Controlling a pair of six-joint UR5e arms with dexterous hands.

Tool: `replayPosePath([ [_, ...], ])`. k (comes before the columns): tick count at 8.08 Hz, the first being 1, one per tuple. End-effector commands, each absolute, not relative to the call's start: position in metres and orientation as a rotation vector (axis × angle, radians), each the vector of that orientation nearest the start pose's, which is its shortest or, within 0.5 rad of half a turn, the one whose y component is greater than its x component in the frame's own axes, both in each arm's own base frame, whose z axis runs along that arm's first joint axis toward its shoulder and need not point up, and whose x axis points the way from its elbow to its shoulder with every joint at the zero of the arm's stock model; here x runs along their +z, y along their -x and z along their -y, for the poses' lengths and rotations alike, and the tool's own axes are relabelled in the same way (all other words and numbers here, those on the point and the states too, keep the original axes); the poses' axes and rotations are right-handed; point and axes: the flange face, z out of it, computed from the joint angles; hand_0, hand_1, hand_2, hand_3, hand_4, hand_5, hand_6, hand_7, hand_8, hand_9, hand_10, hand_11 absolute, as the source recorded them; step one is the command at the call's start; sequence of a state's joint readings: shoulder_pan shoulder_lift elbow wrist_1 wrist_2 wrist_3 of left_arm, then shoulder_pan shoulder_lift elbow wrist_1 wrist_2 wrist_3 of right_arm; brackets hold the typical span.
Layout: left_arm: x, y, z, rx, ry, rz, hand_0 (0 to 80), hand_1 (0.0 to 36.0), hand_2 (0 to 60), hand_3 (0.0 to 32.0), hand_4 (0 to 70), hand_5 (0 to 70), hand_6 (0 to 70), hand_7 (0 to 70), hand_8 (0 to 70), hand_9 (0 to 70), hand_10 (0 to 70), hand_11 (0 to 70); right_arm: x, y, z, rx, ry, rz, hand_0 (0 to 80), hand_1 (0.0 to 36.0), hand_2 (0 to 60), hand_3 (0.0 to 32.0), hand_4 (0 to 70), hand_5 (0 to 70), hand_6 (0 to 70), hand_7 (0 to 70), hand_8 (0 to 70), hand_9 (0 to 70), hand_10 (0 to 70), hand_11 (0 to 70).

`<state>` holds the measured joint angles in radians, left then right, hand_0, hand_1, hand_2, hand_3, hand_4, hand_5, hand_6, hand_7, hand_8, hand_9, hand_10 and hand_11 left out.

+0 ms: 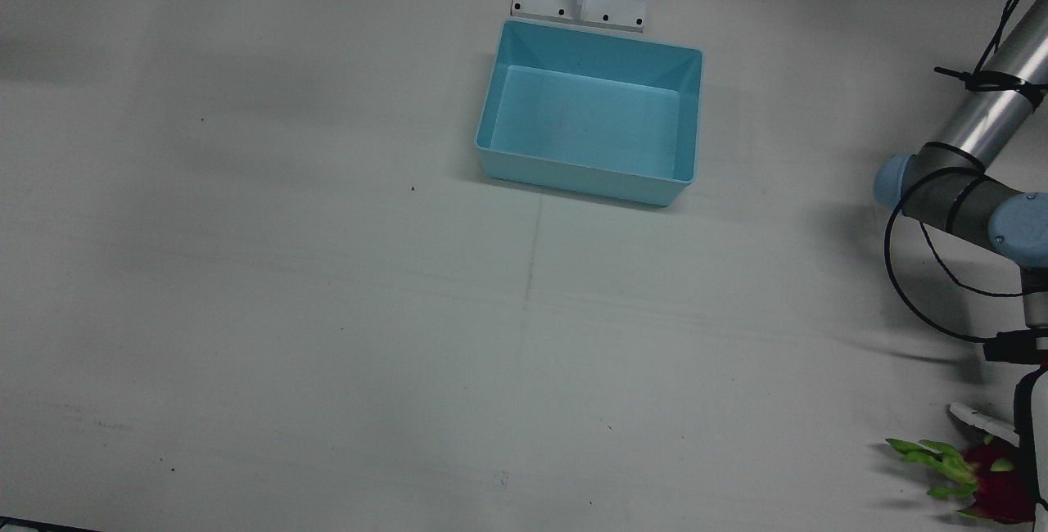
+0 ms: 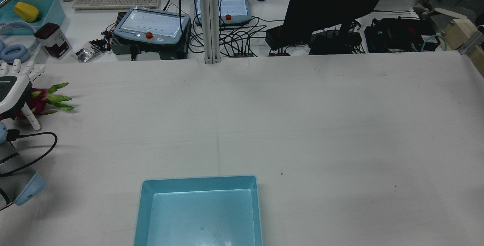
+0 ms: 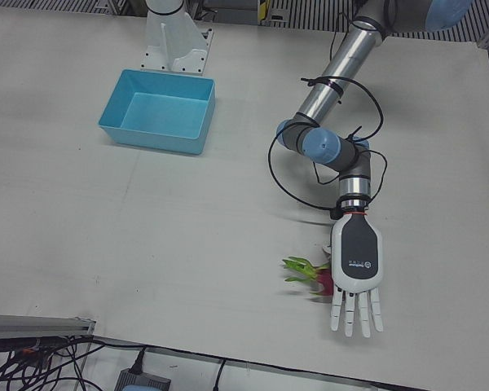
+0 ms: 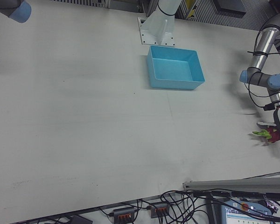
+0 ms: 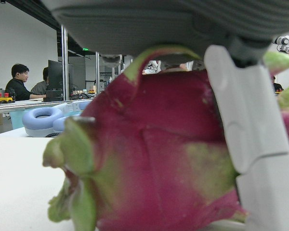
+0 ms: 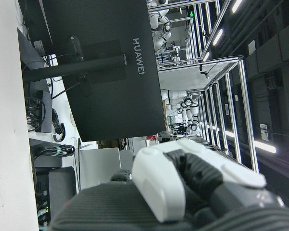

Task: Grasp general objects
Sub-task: 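Close the left hand fingers around the dragon fruit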

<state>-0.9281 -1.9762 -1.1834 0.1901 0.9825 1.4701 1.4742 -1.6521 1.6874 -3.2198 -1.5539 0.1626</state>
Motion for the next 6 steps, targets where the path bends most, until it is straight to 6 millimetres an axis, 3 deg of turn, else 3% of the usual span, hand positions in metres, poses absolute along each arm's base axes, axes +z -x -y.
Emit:
replayPosePath([
  [1, 0.6587, -0.2246, 0.6137, -1.225, -1.084, -1.115, 47.7, 8.4, 7.3, 0.0, 25.6, 70.0, 35.6, 51.1, 21.5, 32.6, 7.0, 10.6, 0.6761, -0.0907, 0.4636, -2.225, -0.257, -2.118, 0.0, 0.0, 0.0, 0.0, 0.0, 0.0, 0.0, 0.0, 0.0, 0.0, 0.0, 0.0],
  [2, 0.6595, -0.2243, 0.6133, -1.223, -1.084, -1.114, 47.4, 7.8, 9.6, 0.0, 28.2, 70.0, 40.7, 58.6, 26.0, 39.1, 8.4, 12.5, 0.6761, -0.0907, 0.4636, -2.225, -0.257, -2.118, 0.0, 0.0, 0.0, 0.0, 0.0, 0.0, 0.0, 0.0, 0.0, 0.0, 0.0, 0.0],
  [6, 0.6577, -0.2313, 0.6105, -1.221, -1.126, -1.083, 47.7, 8.9, 9.4, 0.0, 26.0, 70.0, 37.9, 52.6, 22.0, 33.0, 7.2, 10.9, 0.6761, -0.0907, 0.4636, -2.225, -0.257, -2.118, 0.0, 0.0, 0.0, 0.0, 0.0, 0.0, 0.0, 0.0, 0.0, 0.0, 0.0, 0.0],
])
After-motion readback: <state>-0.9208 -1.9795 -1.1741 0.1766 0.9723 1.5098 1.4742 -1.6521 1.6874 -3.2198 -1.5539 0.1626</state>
